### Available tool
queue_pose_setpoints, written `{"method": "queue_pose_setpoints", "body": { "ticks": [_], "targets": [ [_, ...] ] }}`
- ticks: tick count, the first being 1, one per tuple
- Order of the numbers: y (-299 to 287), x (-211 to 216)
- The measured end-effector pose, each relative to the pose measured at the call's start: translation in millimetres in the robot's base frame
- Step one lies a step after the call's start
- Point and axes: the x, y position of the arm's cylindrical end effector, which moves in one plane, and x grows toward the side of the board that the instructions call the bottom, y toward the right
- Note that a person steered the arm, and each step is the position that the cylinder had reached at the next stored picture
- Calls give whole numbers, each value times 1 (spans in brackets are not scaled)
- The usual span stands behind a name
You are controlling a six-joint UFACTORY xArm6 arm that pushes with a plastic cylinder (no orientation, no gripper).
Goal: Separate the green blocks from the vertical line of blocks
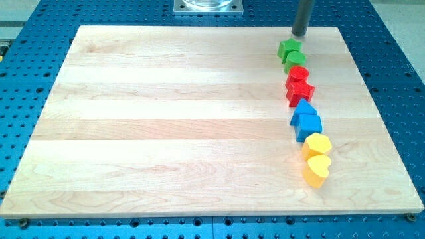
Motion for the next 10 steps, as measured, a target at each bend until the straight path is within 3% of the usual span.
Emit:
{"method": "queue_pose_setpoints", "body": {
  "ticks": [3, 4, 5, 6, 7, 8, 9, 10],
  "targets": [
    [4, 6],
    [24, 29],
    [-2, 46],
    [-112, 70],
    [-128, 48],
    [-27, 32],
    [15, 53],
    [18, 86]
  ]
}}
